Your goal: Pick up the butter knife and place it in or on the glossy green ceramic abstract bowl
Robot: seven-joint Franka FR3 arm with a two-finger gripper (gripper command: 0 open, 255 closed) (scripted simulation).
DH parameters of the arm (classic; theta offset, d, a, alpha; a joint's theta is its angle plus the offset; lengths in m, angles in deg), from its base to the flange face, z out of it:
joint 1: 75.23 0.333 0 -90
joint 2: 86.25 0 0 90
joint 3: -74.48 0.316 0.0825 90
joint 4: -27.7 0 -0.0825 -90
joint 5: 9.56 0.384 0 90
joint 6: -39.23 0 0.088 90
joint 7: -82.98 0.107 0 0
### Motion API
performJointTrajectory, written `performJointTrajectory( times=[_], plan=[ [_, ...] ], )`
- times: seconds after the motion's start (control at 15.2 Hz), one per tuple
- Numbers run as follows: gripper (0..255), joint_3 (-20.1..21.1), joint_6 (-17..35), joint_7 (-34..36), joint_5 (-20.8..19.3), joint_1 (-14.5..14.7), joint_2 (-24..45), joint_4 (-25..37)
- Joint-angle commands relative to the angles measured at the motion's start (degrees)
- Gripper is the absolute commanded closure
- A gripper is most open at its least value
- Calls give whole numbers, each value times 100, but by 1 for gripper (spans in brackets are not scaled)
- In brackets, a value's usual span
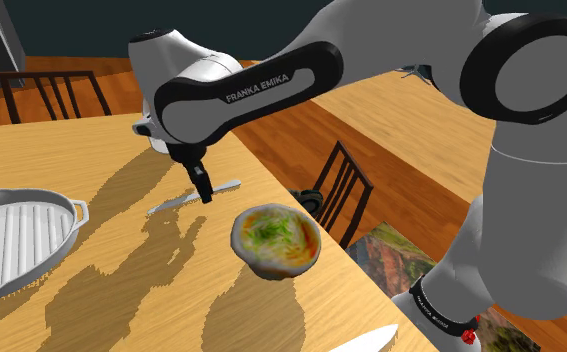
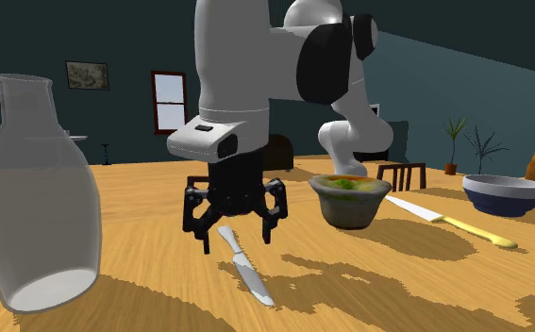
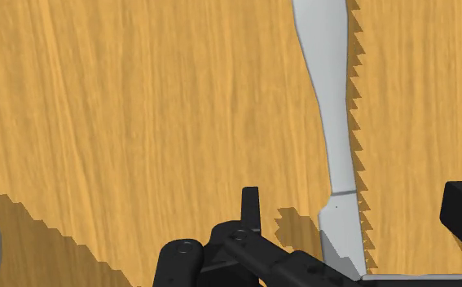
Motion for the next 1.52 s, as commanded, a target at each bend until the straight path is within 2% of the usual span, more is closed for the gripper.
performJointTrajectory(
  times=[0.0, 0.46, 0.53, 1.12, 1.45],
  plan=[
    [0, -10, 113, 6, -15, -11, 23, -88],
    [0, -10, 112, 6, -15, -11, 23, -87],
    [255, -10, 112, 6, -15, -11, 23, -87],
    [255, -10, 113, 6, -15, -11, 23, -87],
    [255, 12, -199, -57, 39, -17, -135, 75]
  ],
)
